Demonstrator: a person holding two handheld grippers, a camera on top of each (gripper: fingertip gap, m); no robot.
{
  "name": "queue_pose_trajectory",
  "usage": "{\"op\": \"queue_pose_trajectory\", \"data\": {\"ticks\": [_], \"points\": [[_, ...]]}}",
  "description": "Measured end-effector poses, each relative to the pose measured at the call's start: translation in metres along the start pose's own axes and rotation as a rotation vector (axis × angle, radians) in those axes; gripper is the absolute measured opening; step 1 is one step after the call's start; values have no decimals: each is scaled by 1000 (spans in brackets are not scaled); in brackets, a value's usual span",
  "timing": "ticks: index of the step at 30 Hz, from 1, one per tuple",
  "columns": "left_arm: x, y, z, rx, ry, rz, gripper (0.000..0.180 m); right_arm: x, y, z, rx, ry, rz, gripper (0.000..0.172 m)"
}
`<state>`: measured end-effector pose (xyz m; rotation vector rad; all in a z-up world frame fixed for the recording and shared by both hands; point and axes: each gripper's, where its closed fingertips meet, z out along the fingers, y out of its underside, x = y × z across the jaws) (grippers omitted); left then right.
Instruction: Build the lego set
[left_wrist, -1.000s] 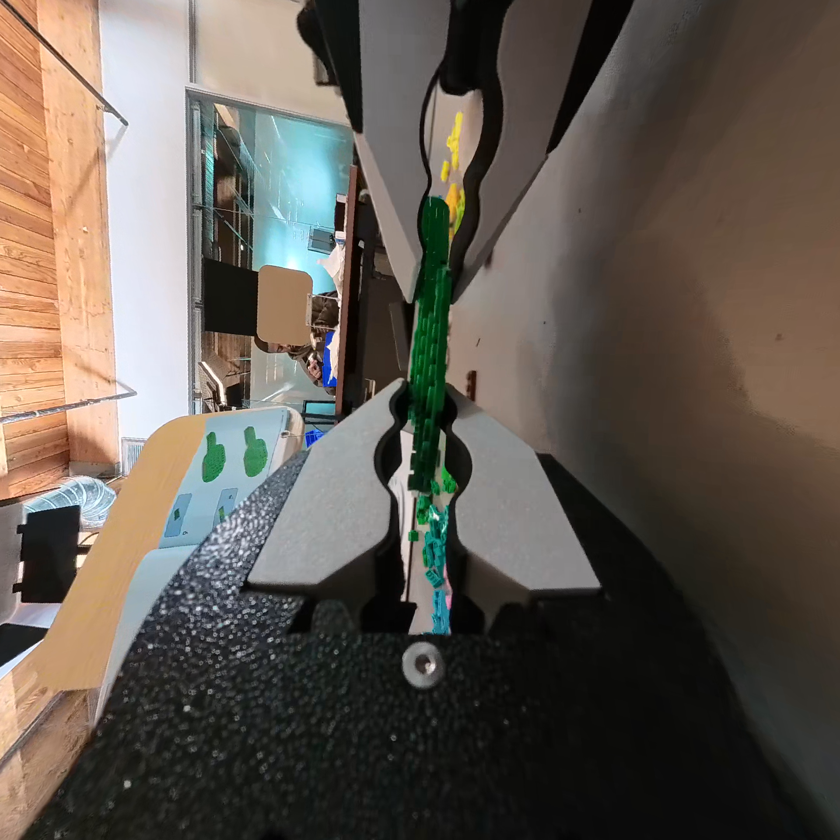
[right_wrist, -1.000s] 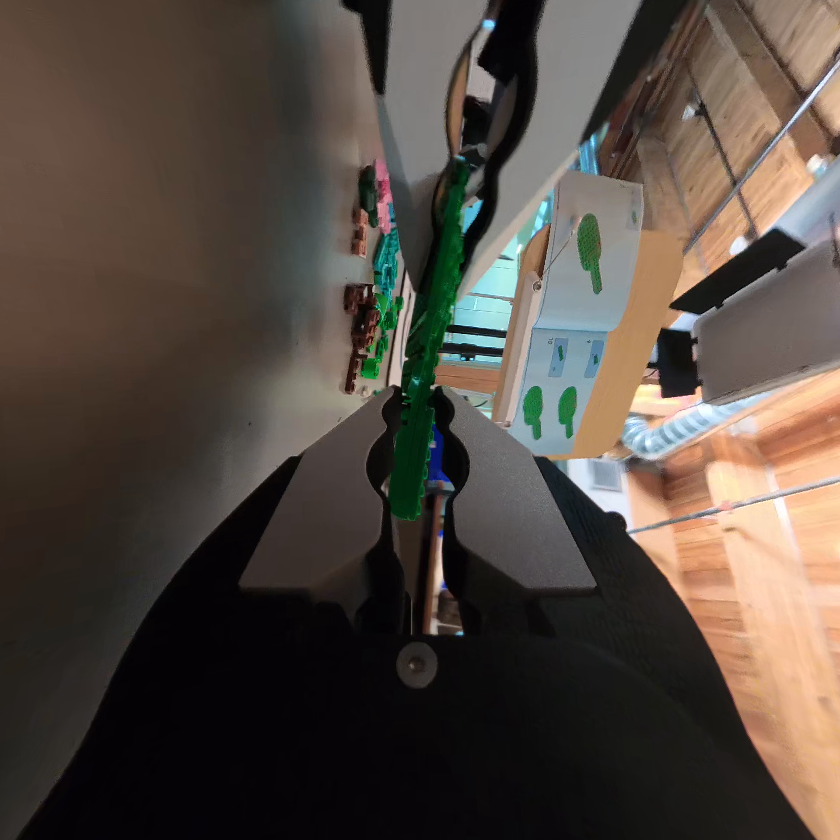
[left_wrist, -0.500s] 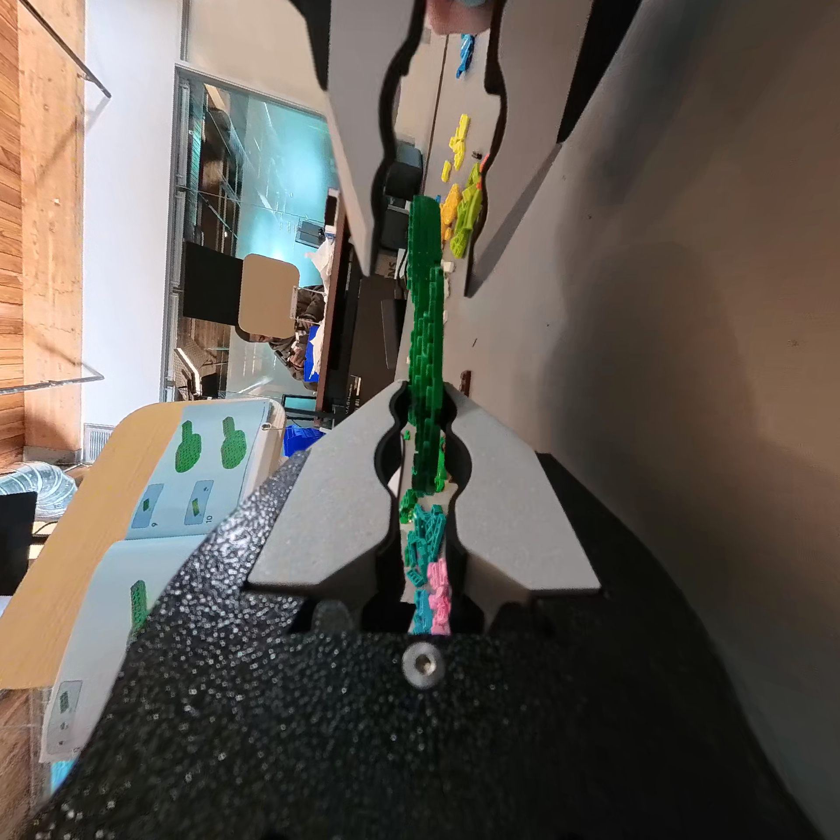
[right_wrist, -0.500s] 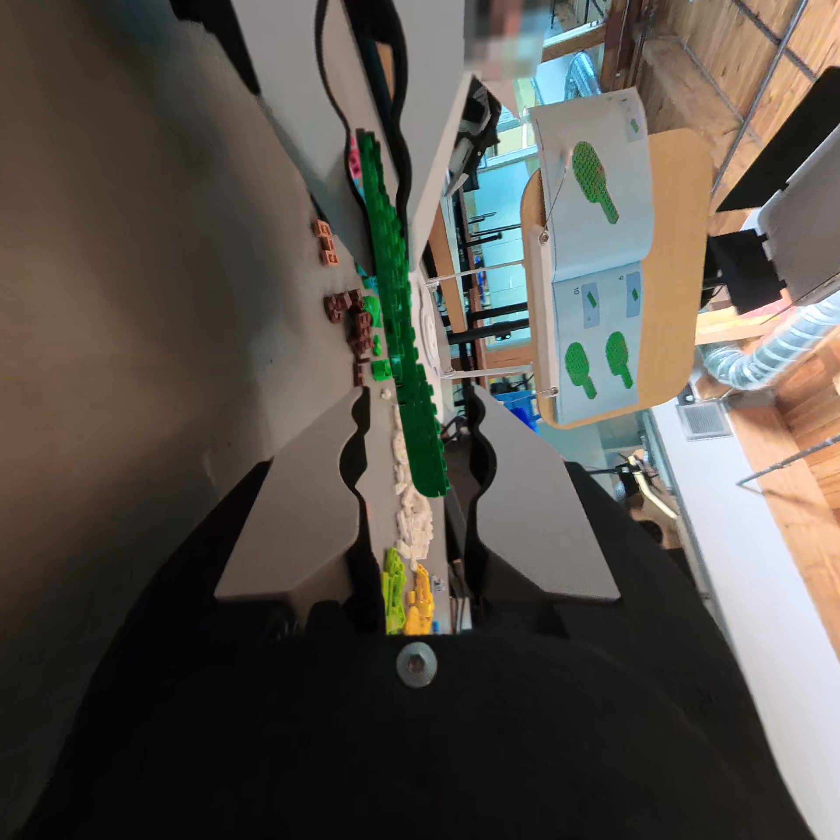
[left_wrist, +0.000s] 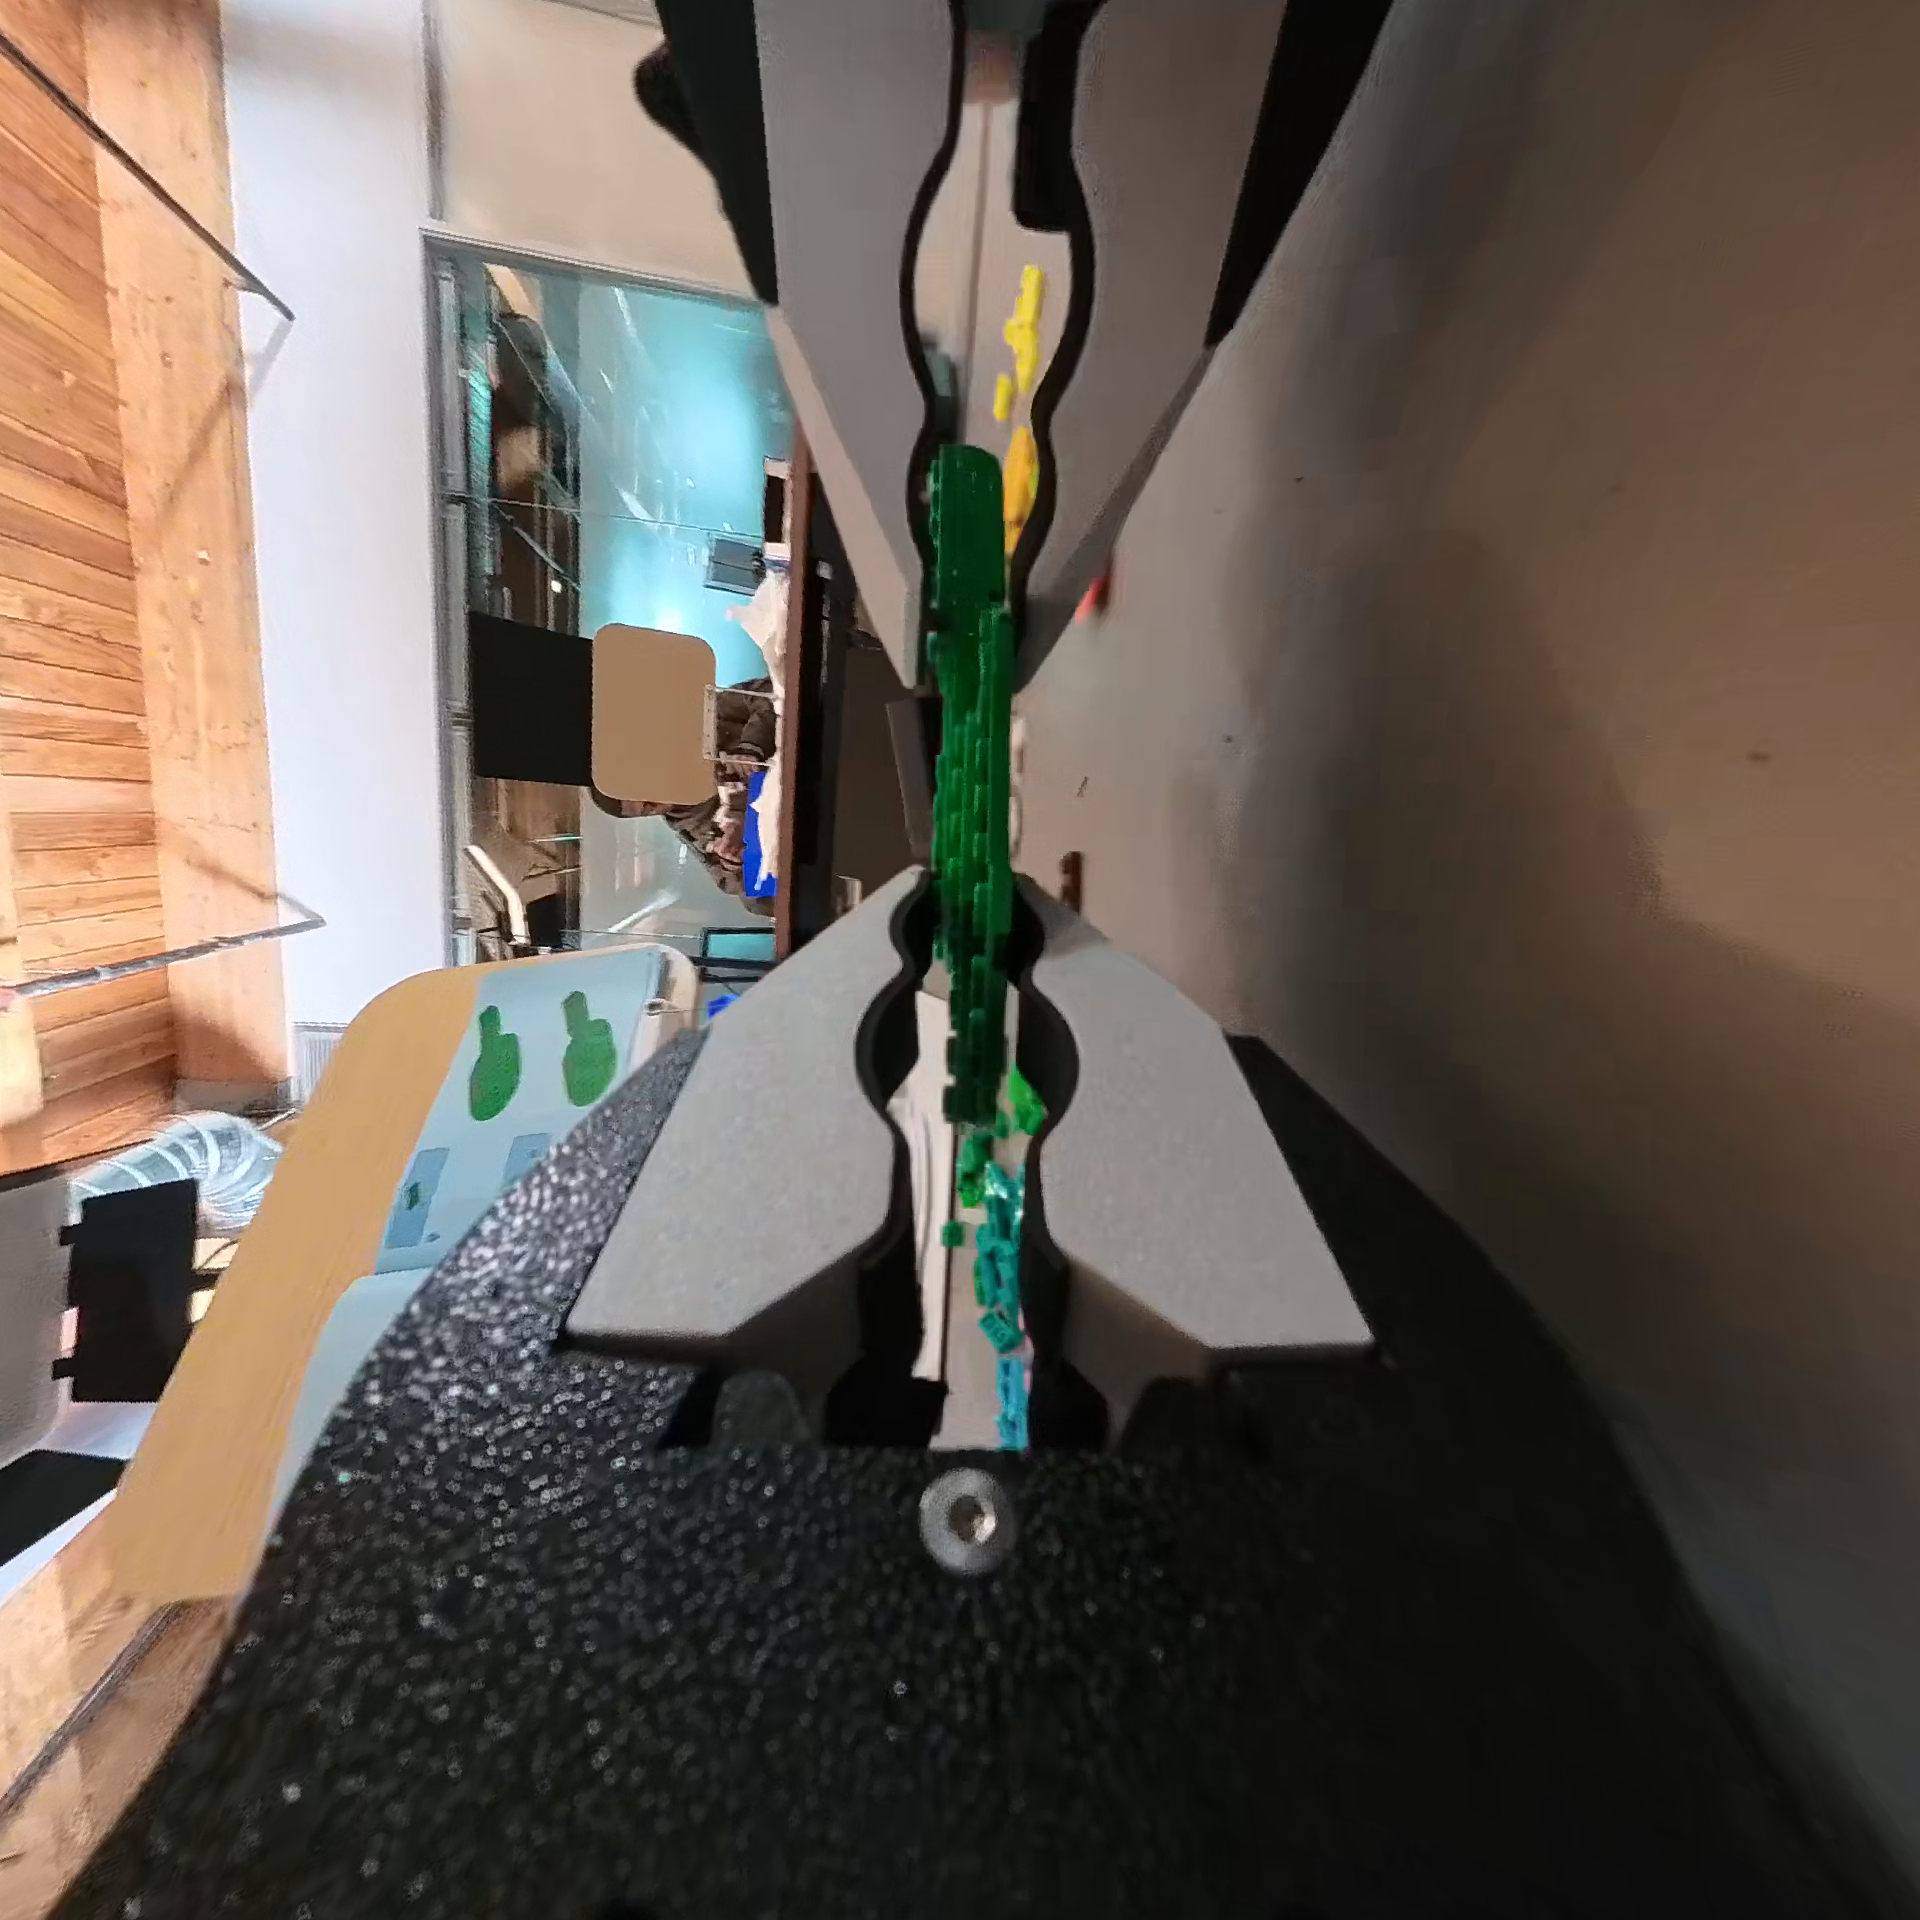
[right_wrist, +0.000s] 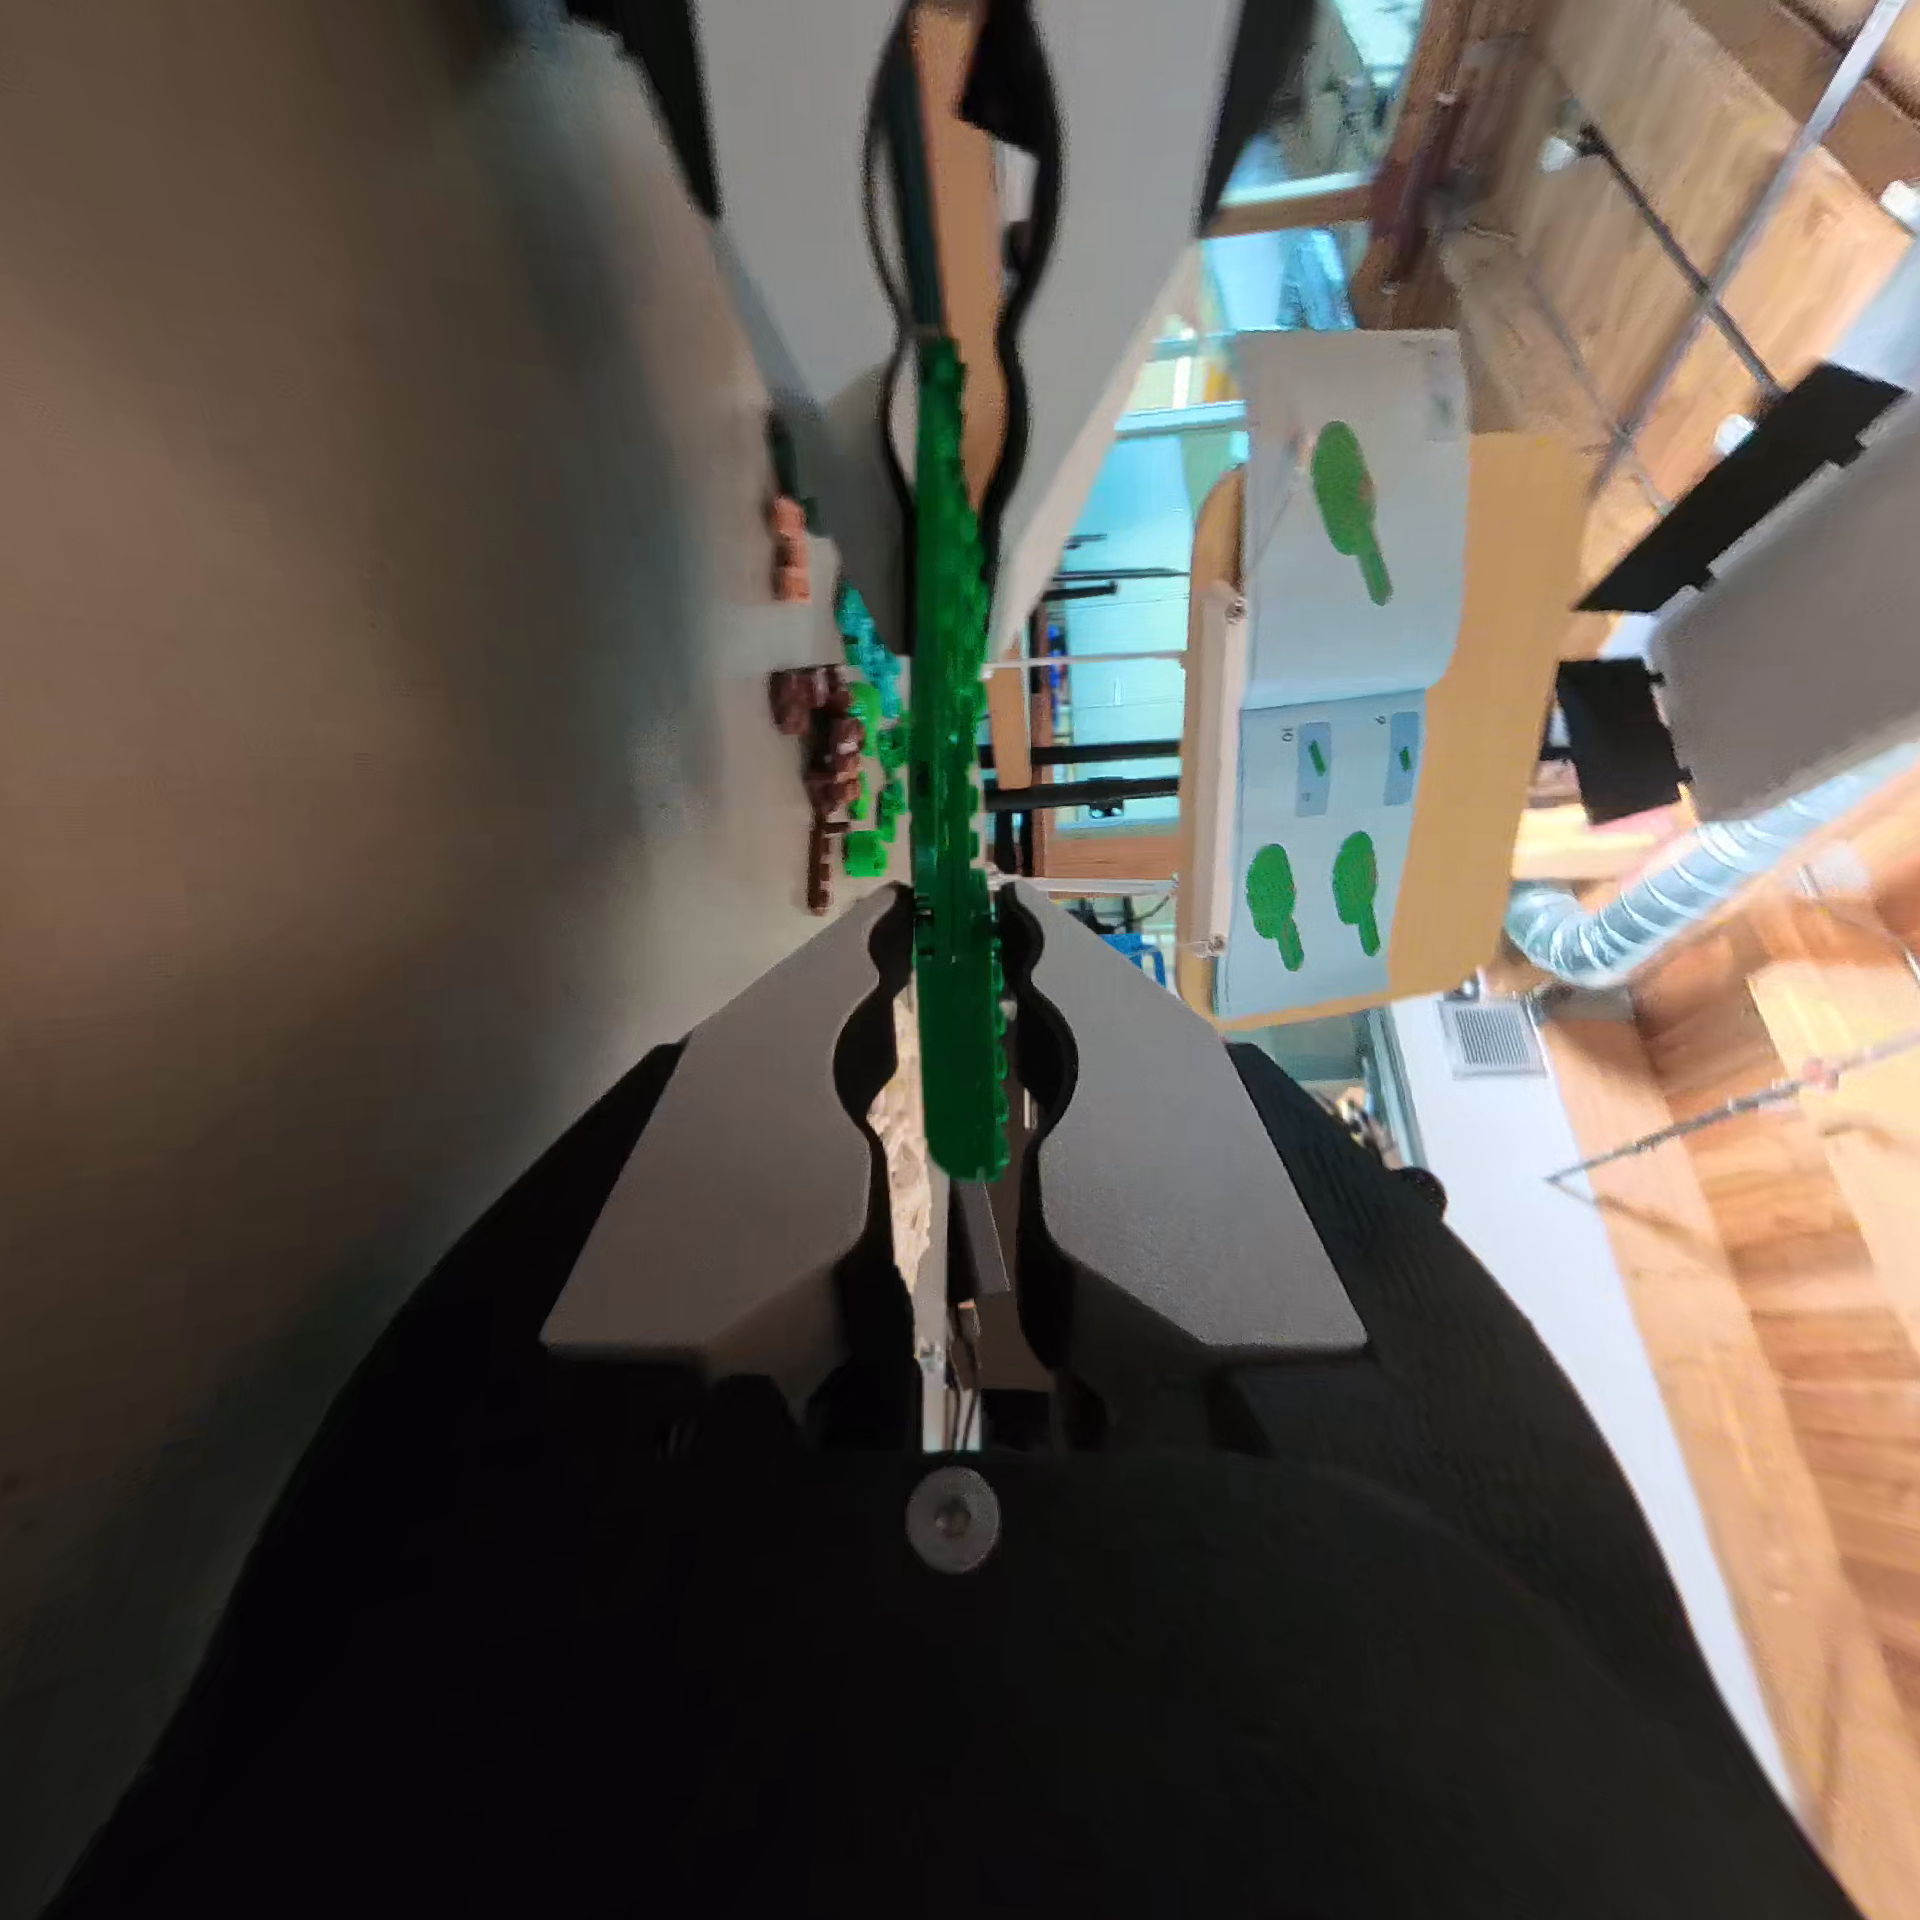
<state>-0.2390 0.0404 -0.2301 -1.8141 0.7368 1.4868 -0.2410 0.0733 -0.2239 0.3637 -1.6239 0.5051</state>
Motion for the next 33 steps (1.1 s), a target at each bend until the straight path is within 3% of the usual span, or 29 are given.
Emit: {"op": "queue_pose_trajectory", "data": {"ticks": [4, 6, 13, 33], "points": [[1, 11, 2, -47, -2, 22, 9, 20, 21, -8, -94, 87, 160, 63], [0, 10, 1, -47, -13, 26, 9, 25, 26, -14, -105, 135, 185, 69], [-5, 9, 1, -34, -35, -5, 10, 36, 27, -19, -150, 239, 72, 67], [-14, 16, 0, -62, -83, -21, 10, 60, 52, -35, -81, 313, 492, 61]]}}
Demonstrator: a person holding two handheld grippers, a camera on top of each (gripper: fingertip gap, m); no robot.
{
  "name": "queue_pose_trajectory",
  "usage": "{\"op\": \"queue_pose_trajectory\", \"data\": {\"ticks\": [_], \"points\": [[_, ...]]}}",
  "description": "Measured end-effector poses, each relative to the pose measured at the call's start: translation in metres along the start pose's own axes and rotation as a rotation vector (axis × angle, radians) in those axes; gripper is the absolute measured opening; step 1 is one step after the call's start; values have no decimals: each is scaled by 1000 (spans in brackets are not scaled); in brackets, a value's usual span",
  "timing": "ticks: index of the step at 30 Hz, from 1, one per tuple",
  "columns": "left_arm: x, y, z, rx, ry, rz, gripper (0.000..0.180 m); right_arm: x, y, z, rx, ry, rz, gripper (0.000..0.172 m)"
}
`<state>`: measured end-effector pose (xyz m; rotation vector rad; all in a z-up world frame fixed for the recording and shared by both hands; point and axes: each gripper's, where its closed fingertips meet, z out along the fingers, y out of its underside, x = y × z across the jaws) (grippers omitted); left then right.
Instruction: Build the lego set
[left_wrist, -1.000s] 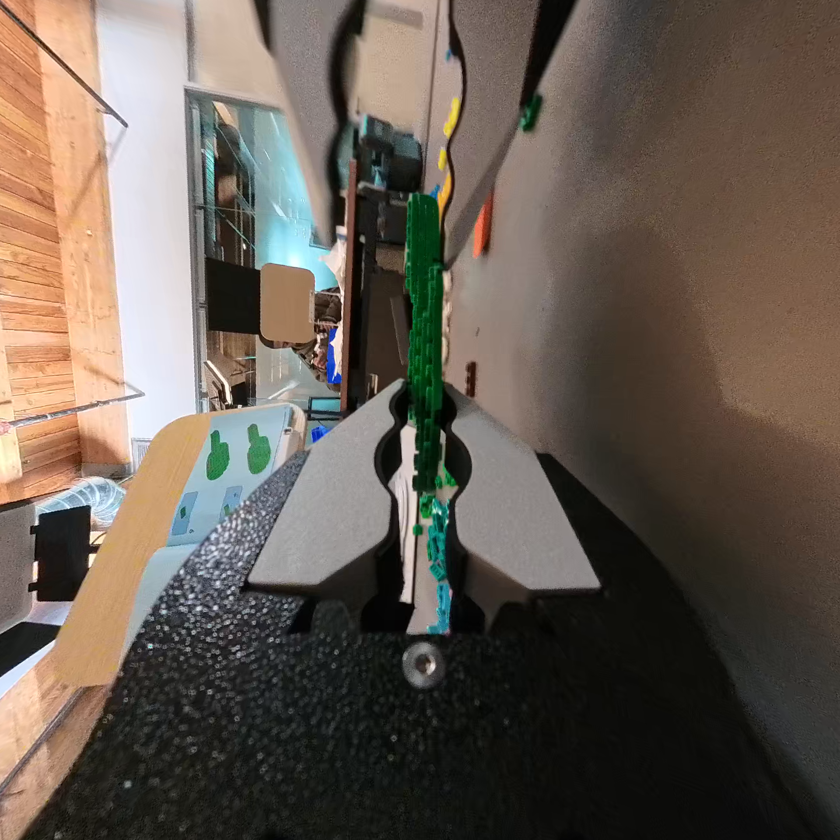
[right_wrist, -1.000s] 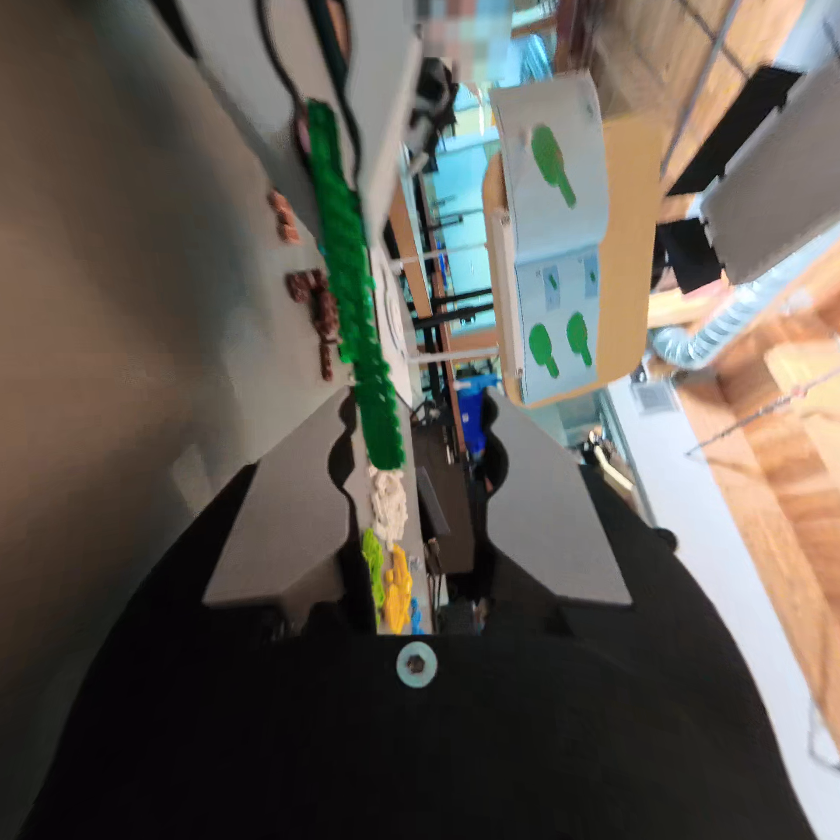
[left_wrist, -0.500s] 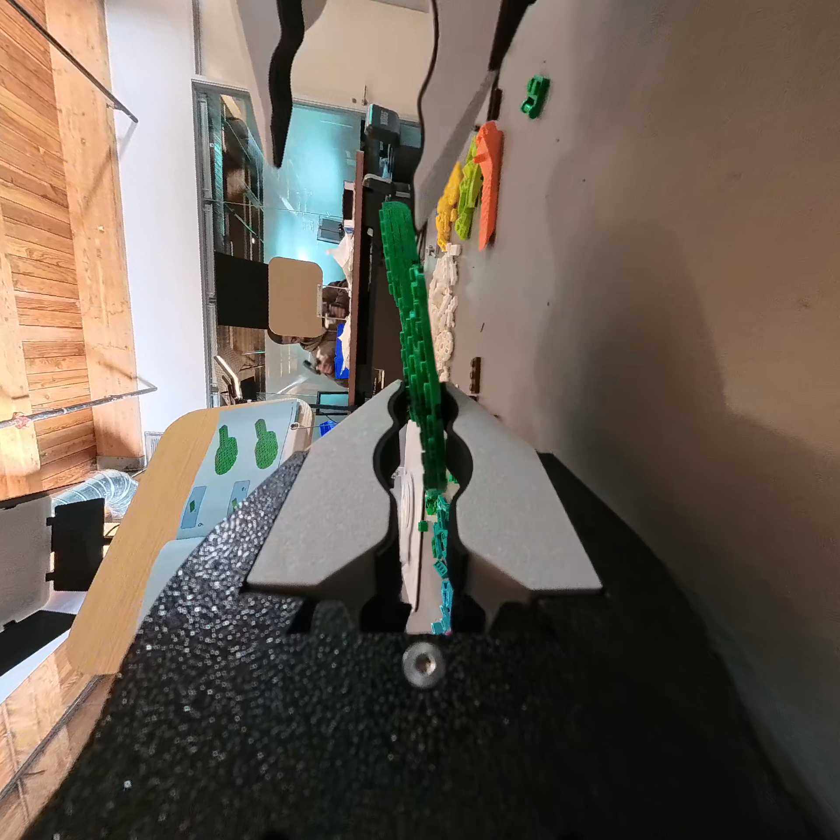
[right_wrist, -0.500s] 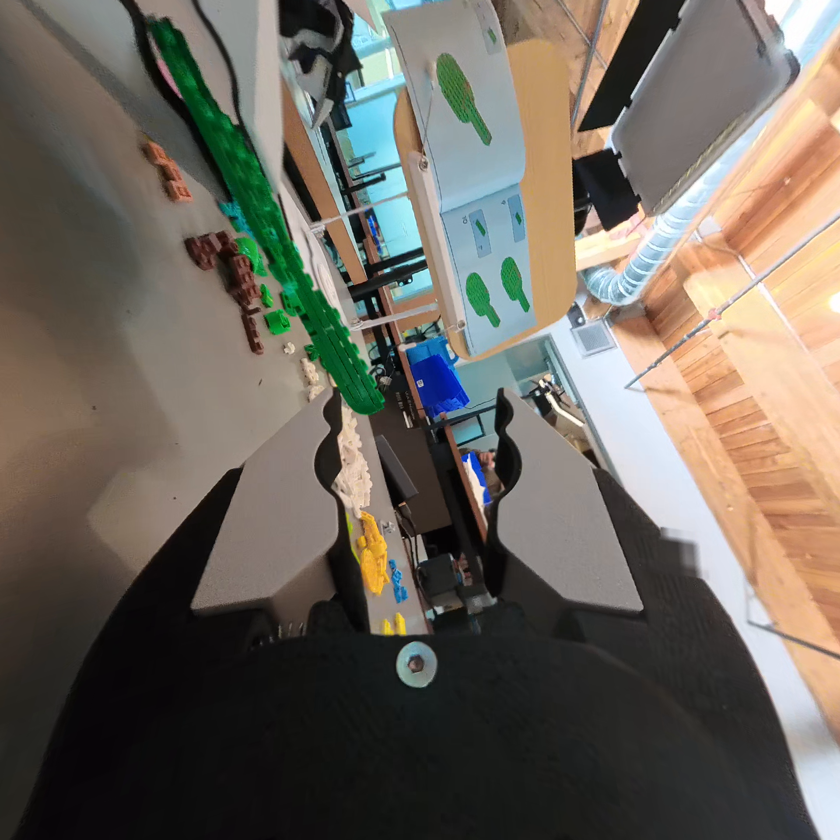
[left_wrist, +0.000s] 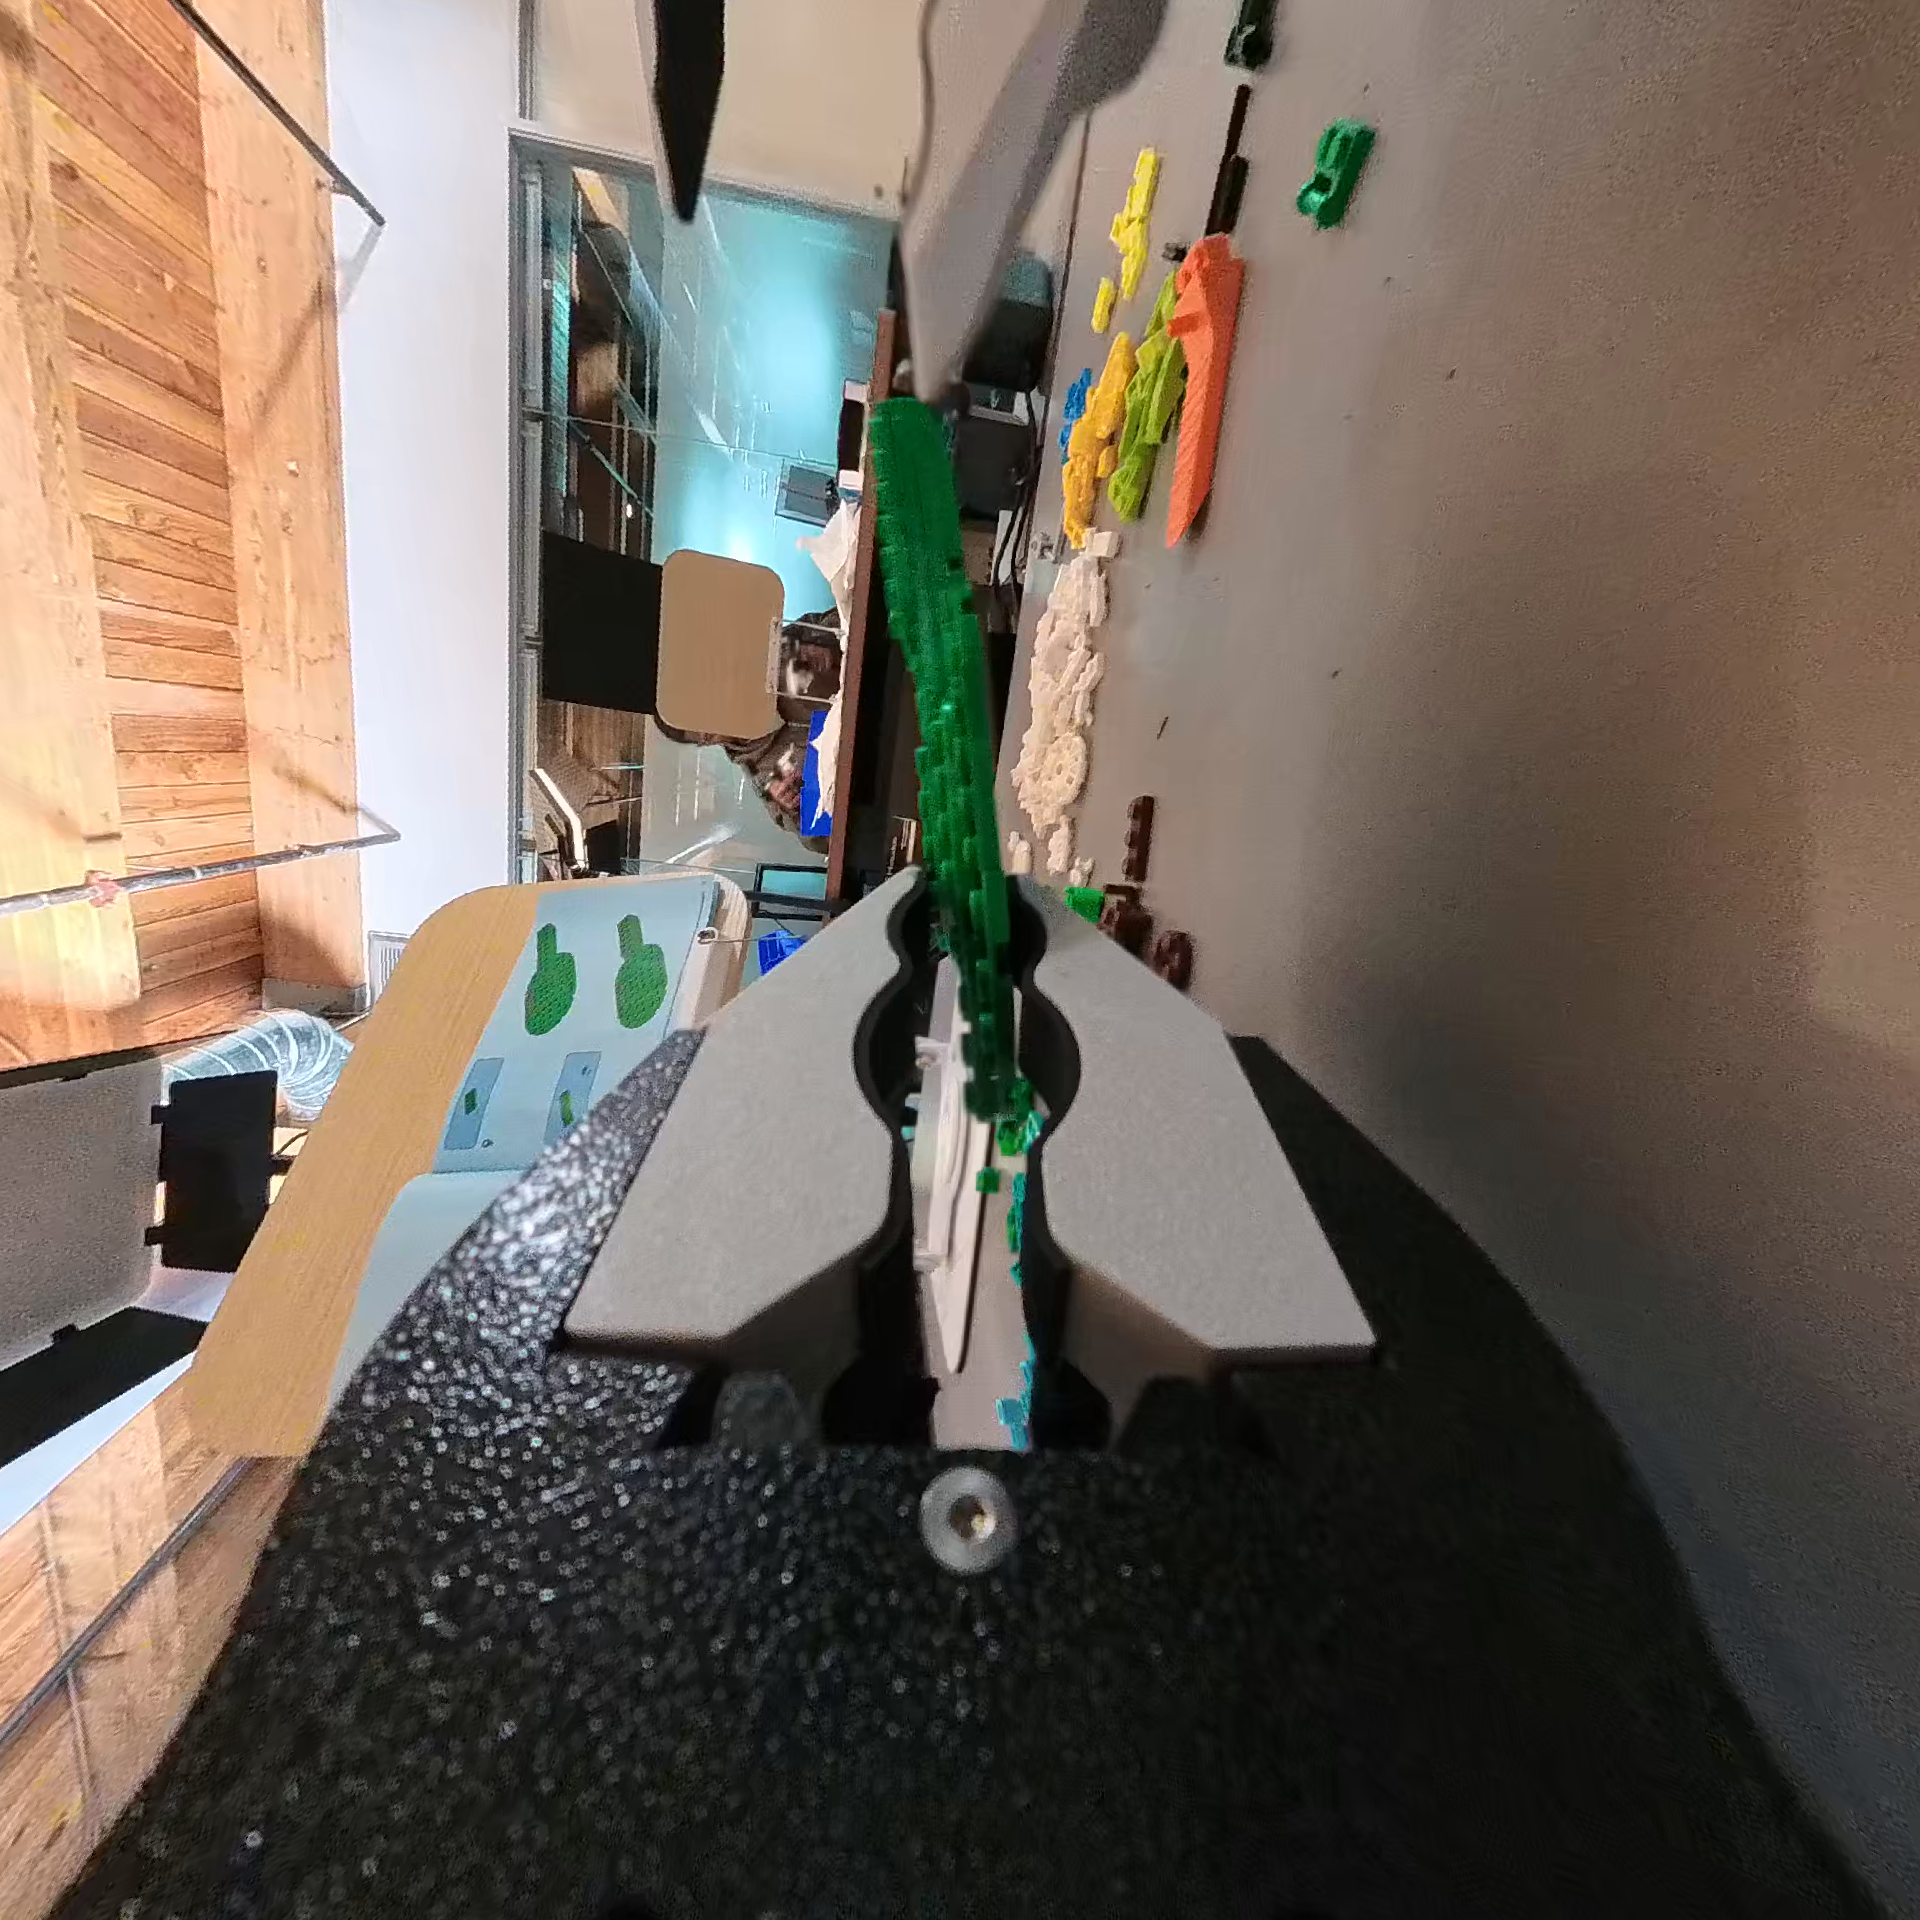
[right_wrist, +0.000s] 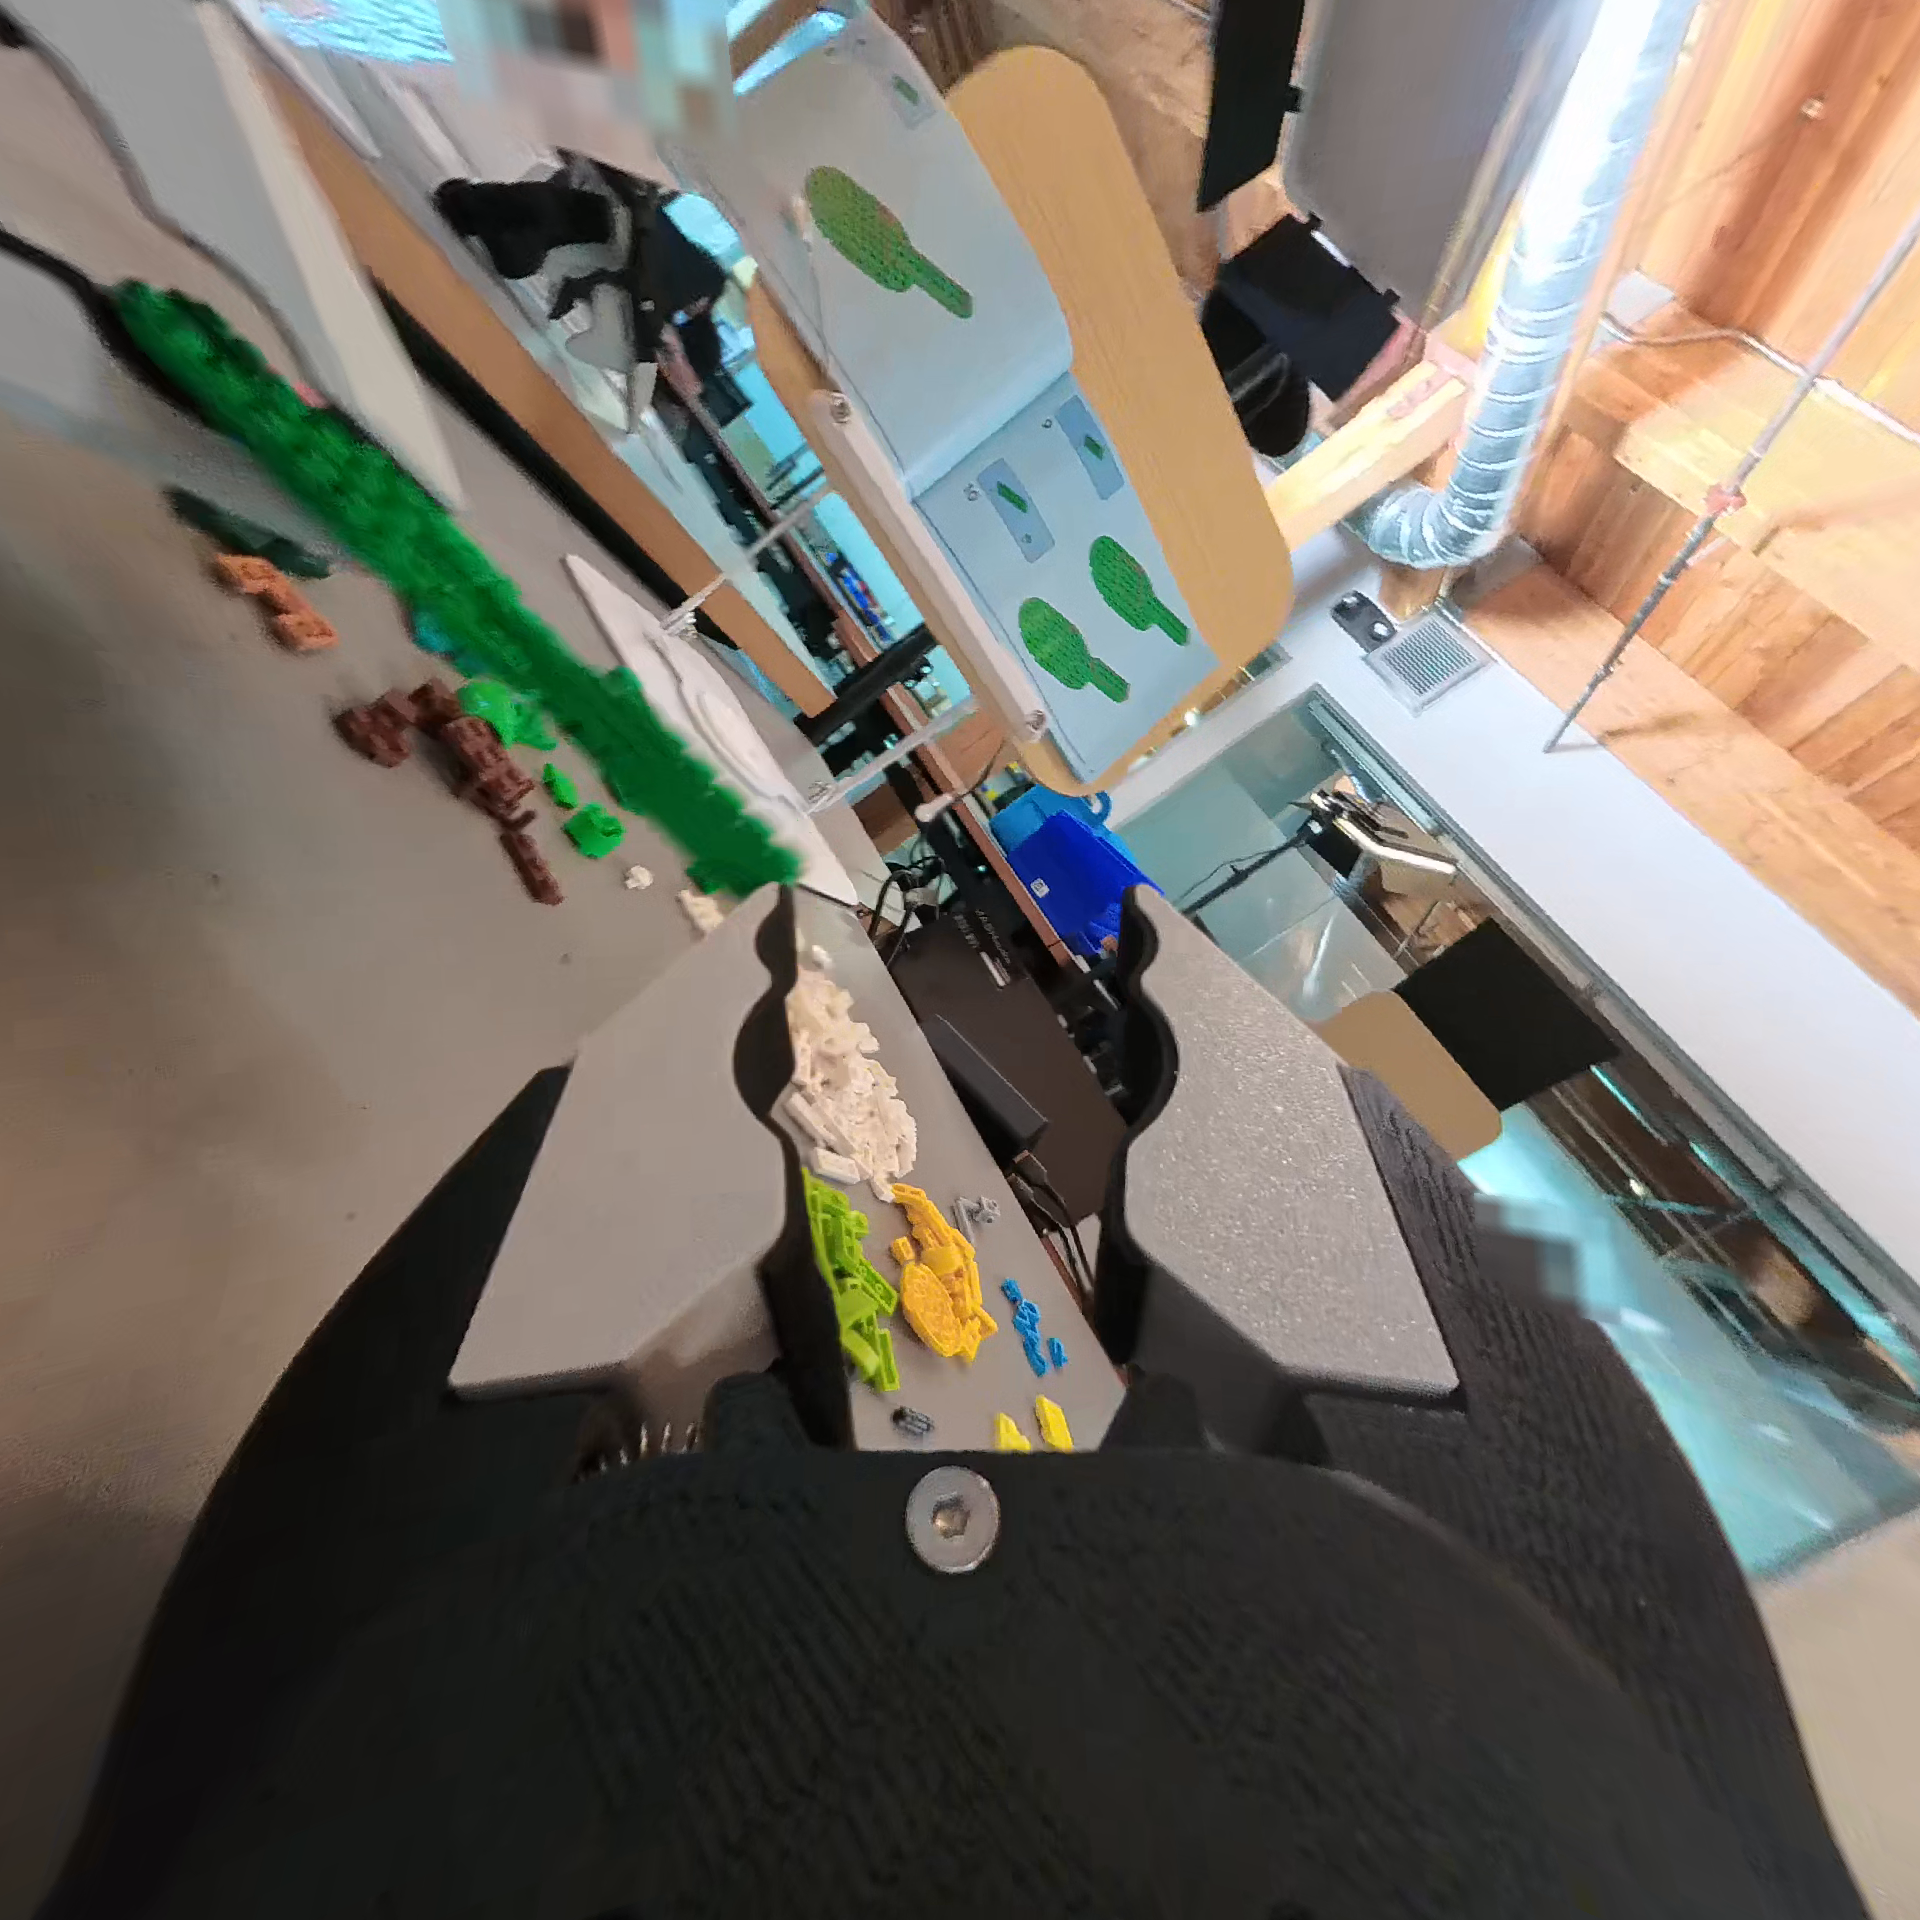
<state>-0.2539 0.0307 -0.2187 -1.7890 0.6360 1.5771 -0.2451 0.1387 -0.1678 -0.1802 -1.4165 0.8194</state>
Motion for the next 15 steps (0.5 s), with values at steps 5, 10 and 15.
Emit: {"op": "queue_pose_trajectory", "data": {"ticks": [5, 10, 15], "points": [[2, 0, 0, -8, -3, 60, 9, 22, 16, -1, -32, 60, 186, 57], [2, -4, -1, 10, -15, 88, 9, 37, 33, -2, -76, 113, 303, 51], [-3, -6, -3, 25, -37, 75, 9, 38, 38, -2, -98, 120, 309, 48]]}}
